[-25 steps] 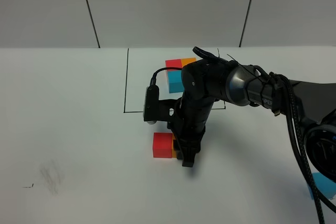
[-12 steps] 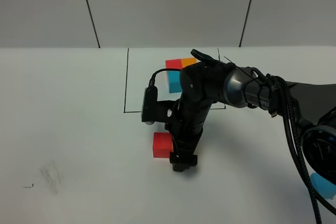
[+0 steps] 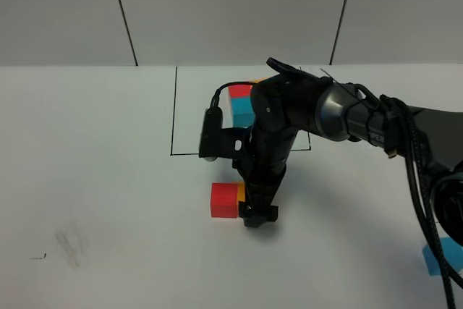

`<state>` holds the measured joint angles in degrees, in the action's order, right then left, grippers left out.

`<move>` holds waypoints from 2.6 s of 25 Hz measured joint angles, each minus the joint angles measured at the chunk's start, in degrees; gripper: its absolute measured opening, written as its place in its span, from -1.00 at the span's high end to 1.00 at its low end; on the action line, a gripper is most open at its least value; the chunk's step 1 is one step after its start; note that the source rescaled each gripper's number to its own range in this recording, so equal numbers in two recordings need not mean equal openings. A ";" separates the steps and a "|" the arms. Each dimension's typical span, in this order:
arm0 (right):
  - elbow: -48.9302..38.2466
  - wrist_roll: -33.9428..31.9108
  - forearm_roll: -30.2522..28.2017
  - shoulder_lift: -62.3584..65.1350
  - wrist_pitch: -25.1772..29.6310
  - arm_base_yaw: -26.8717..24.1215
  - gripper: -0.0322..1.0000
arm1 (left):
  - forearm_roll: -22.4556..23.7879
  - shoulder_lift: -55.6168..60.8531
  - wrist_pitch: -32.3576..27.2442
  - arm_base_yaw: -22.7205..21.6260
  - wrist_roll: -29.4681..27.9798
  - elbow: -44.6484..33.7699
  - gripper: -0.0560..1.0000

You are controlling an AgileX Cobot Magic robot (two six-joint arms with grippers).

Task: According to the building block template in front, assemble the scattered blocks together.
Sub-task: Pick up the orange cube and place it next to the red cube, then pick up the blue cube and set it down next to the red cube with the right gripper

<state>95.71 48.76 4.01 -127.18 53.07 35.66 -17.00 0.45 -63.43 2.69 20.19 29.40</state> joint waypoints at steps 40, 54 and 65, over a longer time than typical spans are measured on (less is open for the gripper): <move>-2.22 -42.11 -13.72 39.54 16.76 -13.08 -0.47 | 0.00 0.00 0.00 0.00 0.00 0.00 -0.71; -19.46 -26.51 -22.72 50.79 17.08 -13.13 -0.47 | 0.00 0.00 0.00 0.00 0.00 0.00 -0.71; -19.99 -18.70 -20.83 51.87 17.09 -13.13 -0.47 | 0.00 0.00 0.00 0.00 0.00 0.00 -0.71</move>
<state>75.72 30.06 -16.82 -75.31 70.16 22.54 -17.00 0.45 -63.43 2.69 20.19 29.40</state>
